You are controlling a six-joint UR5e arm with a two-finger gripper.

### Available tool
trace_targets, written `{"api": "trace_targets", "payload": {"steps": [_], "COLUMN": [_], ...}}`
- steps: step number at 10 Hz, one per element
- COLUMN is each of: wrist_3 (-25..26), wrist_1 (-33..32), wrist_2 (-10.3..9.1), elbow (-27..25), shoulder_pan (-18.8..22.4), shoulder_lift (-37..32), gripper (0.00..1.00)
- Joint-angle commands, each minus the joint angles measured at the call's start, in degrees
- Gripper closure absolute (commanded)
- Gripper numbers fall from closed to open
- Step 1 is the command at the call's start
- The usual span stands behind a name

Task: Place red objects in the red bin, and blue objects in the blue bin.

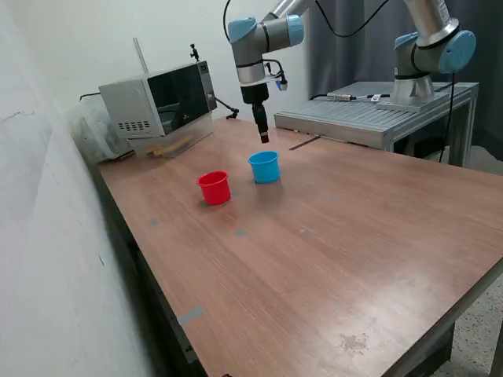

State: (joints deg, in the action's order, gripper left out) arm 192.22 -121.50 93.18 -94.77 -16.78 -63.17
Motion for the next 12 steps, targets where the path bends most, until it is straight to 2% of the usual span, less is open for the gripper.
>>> {"api": "trace_targets", "payload": {"steps": [1,4,6,9,12], "wrist_3": [-0.1,-0.1,0.1,0.6,0.7], "wrist_1": [3.4,18.4,26.5,35.5,43.3], "wrist_2": [0.16,0.24,0.16,-0.19,-0.19], "elbow": [-5.5,-7.3,-7.0,-6.0,-6.0], "shoulder_pan": [2.7,9.5,13.9,18.4,18.5], "shoulder_lift": [-11.0,-27.5,-33.4,-37.7,-38.2], "gripper": [0.0,0.0,0.0,0.0,0.0]}}
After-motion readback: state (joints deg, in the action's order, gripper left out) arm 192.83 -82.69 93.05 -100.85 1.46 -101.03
